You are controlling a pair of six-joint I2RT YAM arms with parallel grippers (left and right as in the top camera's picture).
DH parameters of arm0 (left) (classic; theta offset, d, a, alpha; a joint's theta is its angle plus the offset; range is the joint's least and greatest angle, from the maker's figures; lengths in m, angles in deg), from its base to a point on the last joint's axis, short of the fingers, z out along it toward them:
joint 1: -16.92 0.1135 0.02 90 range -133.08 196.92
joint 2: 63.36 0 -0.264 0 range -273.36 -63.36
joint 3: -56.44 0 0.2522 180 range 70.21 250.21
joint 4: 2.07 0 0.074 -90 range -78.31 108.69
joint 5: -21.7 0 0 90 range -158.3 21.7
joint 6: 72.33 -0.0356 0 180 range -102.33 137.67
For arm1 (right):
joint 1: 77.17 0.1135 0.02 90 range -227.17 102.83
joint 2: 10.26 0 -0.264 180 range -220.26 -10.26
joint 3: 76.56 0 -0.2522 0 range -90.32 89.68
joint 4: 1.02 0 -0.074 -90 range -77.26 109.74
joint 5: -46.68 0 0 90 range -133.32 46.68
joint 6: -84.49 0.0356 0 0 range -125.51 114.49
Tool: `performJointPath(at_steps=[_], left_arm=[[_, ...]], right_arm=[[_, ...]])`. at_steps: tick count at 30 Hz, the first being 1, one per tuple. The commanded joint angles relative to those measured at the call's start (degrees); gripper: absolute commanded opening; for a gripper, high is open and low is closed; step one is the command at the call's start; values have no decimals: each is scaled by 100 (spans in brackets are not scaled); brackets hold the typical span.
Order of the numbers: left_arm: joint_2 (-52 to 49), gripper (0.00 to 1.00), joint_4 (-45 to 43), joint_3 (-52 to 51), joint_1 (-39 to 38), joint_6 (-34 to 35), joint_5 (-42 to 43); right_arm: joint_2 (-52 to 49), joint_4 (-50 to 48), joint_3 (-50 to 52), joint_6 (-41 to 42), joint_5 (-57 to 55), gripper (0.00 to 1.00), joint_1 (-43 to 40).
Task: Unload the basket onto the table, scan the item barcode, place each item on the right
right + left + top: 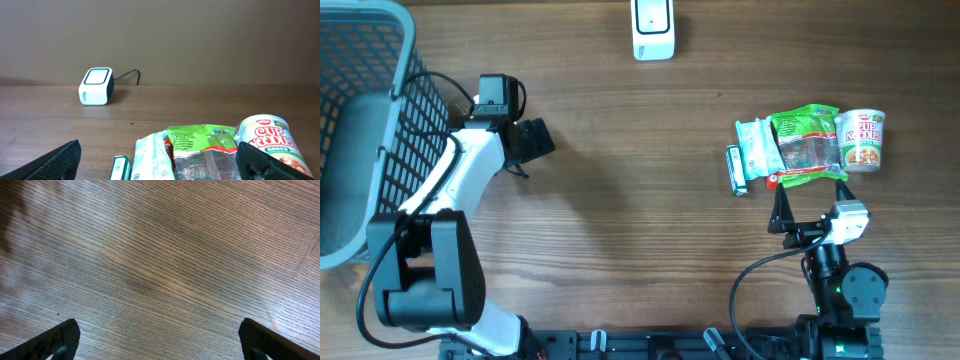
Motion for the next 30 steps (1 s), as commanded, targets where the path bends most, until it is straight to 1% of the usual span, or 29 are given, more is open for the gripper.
performJointPath(at_steps=[1,22,25,30], left_arm=[[138,100,-9,74,26,55,-105],[229,100,-2,74,20,55,-94],[625,100,-2,74,15,55,-94],[1928,100,-2,74,17,55,-94]], right_arm=[[55,-31,4,107,-120,100,-24],[48,-31,4,105,-120,100,-24],[48,-31,4,105,-120,100,-24],[48,-31,4,105,-120,100,-24]])
